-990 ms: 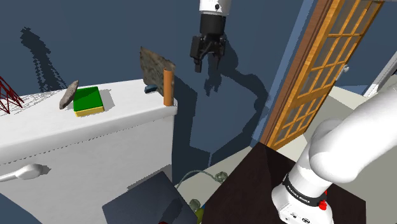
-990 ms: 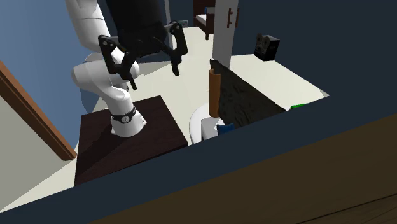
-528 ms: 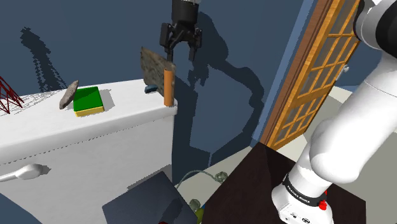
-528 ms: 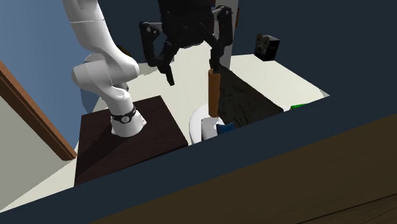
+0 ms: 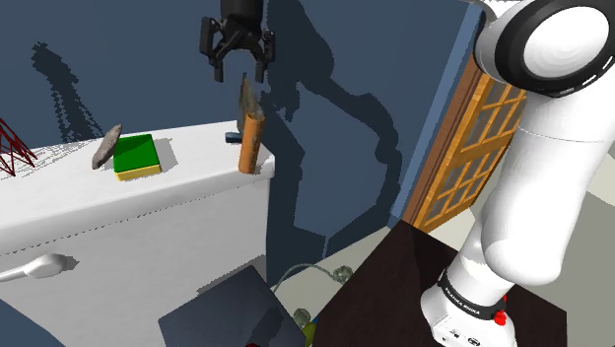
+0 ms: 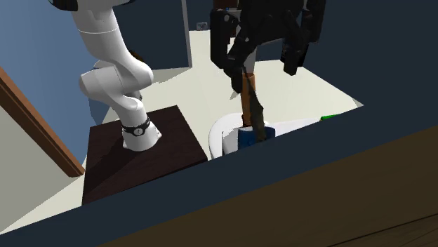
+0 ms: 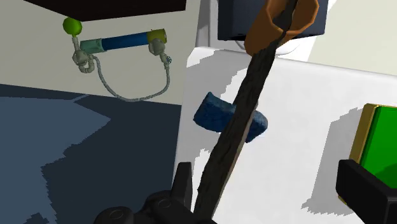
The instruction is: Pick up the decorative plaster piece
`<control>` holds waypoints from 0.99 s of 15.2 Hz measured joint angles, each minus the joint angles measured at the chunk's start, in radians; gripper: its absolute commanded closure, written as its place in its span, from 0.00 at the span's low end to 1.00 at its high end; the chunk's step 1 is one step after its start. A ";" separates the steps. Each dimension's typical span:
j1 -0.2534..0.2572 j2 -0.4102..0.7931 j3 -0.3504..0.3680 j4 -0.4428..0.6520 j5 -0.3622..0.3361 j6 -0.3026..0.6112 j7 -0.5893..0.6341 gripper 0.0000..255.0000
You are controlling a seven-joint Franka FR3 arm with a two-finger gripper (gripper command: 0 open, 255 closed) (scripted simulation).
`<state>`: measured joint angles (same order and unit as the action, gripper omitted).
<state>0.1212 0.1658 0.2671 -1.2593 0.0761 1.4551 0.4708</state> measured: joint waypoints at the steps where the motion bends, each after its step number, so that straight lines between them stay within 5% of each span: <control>1: 0.001 -0.002 0.001 -0.014 0.000 0.013 0.002 0.00; 6: -0.003 -0.024 -0.001 -0.108 0.007 0.085 -0.007 0.00; 7: -0.004 -0.027 -0.001 -0.116 0.007 0.091 -0.008 1.00; 15: -0.004 -0.029 -0.002 -0.124 0.008 0.097 -0.010 1.00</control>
<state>0.1168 0.1364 0.2653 -1.3832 0.0838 1.5517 0.4612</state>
